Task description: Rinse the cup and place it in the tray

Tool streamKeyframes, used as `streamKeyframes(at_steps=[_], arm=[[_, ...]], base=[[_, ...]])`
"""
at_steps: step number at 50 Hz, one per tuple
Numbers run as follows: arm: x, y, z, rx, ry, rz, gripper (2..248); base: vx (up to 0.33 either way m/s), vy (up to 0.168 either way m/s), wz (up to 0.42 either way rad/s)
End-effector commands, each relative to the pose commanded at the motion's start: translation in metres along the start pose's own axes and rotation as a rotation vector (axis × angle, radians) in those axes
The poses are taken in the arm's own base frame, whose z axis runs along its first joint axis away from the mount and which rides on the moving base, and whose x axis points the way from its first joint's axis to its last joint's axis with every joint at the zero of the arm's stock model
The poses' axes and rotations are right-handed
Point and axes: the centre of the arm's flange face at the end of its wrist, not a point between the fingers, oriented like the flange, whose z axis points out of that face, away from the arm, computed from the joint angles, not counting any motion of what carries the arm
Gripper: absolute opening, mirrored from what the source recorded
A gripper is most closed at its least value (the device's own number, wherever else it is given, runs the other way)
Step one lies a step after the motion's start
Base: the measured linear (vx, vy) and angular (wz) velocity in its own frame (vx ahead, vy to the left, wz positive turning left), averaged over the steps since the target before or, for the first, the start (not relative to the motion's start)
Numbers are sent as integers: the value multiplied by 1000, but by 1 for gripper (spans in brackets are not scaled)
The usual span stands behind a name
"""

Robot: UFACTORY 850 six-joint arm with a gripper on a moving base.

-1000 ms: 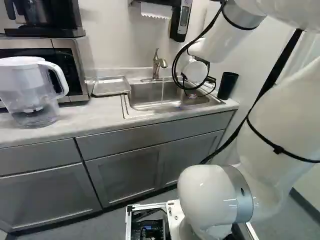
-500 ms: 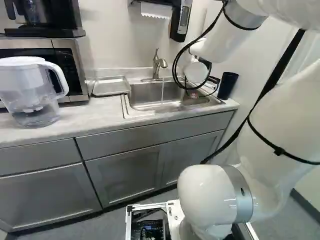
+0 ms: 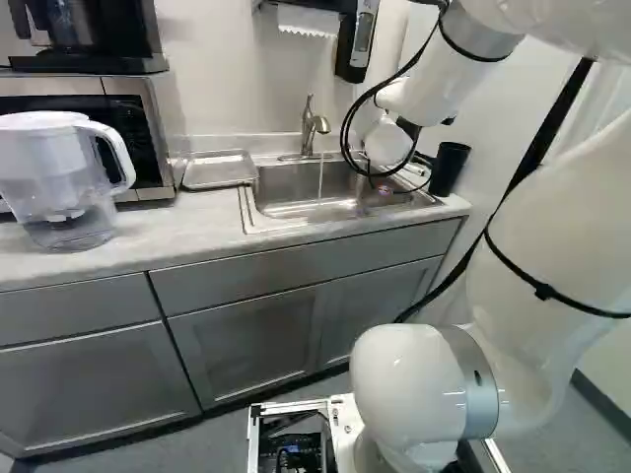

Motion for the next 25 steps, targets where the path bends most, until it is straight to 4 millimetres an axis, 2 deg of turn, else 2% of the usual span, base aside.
streamKeyframes(at_steps=[10,25], arm=[[-10,3,5,-33,-19,13,247],[-10,8,3,-77,-4,46,247]], base=[[0,0,0],[0,0,0]])
